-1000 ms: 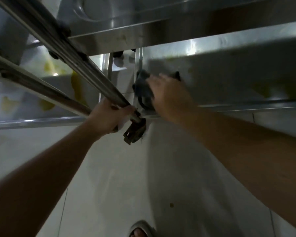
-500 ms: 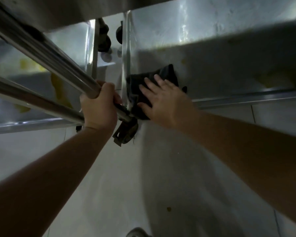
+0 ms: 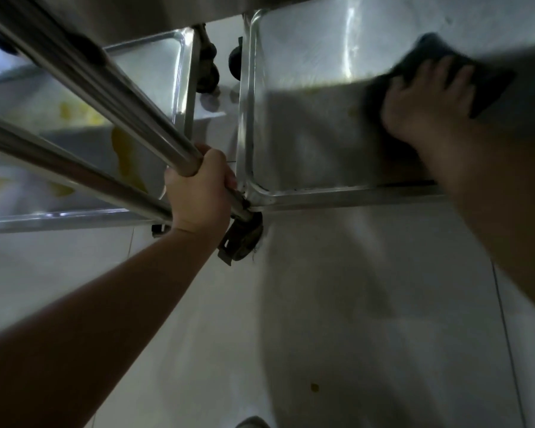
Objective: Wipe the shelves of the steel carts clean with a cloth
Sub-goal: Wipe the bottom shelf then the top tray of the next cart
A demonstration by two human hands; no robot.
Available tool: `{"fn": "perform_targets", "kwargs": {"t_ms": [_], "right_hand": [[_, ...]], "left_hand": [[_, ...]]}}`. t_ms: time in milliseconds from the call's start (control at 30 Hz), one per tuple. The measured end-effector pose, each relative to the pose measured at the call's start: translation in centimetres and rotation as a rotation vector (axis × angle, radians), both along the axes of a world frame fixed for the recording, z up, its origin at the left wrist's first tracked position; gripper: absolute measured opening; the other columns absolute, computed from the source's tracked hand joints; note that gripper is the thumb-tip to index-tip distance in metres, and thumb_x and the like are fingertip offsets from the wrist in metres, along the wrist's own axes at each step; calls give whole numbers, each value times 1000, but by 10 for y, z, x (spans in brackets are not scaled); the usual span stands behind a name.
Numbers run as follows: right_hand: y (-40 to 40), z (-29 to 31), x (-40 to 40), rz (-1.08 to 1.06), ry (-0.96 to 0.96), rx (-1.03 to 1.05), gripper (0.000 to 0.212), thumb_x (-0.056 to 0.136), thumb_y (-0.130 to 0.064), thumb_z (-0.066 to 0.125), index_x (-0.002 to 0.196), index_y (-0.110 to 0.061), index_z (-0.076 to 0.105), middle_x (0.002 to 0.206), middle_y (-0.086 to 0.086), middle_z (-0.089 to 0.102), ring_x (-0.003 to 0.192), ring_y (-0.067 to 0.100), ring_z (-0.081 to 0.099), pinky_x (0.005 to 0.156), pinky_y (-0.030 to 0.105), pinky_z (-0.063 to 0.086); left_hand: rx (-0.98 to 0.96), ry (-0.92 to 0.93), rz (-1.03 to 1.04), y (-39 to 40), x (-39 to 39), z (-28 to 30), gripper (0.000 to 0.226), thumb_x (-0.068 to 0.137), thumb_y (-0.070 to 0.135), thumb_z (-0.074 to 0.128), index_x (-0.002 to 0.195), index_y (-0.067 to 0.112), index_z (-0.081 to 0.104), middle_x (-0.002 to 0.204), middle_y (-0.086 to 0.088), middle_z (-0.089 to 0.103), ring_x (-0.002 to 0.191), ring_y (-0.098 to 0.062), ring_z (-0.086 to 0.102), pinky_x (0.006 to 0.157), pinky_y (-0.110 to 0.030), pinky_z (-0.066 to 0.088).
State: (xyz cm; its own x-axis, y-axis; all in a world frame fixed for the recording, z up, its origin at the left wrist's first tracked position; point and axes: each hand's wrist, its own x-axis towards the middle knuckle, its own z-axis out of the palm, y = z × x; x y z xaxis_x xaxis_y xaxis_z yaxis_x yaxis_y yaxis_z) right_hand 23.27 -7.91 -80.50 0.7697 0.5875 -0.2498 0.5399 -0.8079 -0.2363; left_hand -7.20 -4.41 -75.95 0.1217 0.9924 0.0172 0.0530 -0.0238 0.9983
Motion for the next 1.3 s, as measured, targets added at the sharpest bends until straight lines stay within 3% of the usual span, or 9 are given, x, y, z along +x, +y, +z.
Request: {"fn": "perform_targets", "kwargs": {"t_ms": [167,267,400,600,767,900,1033,1167,1300], "right_hand": [[49,-1,-116,834,-50,6,84,99,-73,11,166,-22,3,174,3,-4,159,32,-8,128,50,-1],[35,-4,-112,1126,-50,-4,87,93,-79,5,165,-31,-2,173,-8,-6,158,20,-12,128,42,-6],[2,-3,-42,1075,-96,15,93,86,-82,1,165,-34,10,173,-10,3,159,17,-1,126,37,2],[-22,0,79,433,-133,3,87,97,-74,18,165,-20,16,173,6,9,158,35,6,128,52,10],[25,-1,58,117,-48,24,86,98,-69,15,166,-15,6,173,10,-1,158,40,-6,127,55,0],[86,-3,-2,345,-51,64,85,100,-67,21,165,-13,11,173,10,4,157,42,0,126,55,1],[117,-1,-83,709,-33,23,84,99,-70,17,166,-21,4,174,3,-2,159,33,-6,127,49,0],[70,-1,-121,1067,2,20,79,100,-70,11,165,-29,-5,173,-7,-7,159,23,-12,128,47,-2],[-9,-10,-87,1278,-31,66,82,94,-80,-1,164,-38,5,170,-18,0,158,10,-9,126,34,-5]], "left_hand": [[15,57,-57,9,-6,-3,15,68,24,60,55,31,58,56,2,53,57,-16,54,60,-29,51],[34,100,-128,13,-11,-5,16,71,24,60,57,32,61,58,3,54,60,-19,54,62,-32,51],[29,110,-129,14,-12,-6,13,70,24,60,59,31,60,58,3,54,61,-18,56,64,-32,52],[38,62,-118,8,-4,-4,12,67,25,59,57,31,56,56,3,52,58,-16,53,62,-26,52],[4,-12,-121,5,0,-1,11,68,19,61,61,20,52,55,1,48,56,-18,48,57,-26,48],[-3,-32,-114,3,2,0,16,78,0,52,68,12,46,56,-1,45,54,-16,46,55,-24,46],[-18,-61,-113,3,2,3,12,78,-3,49,71,7,49,58,-6,41,54,-16,43,54,-25,43],[-11,-85,-129,4,1,0,14,76,-1,52,68,10,48,55,-1,46,53,-14,46,53,-23,44],[-15,-95,-173,6,-3,-3,12,71,9,59,69,11,47,56,2,48,55,-14,47,55,-23,46]]}}
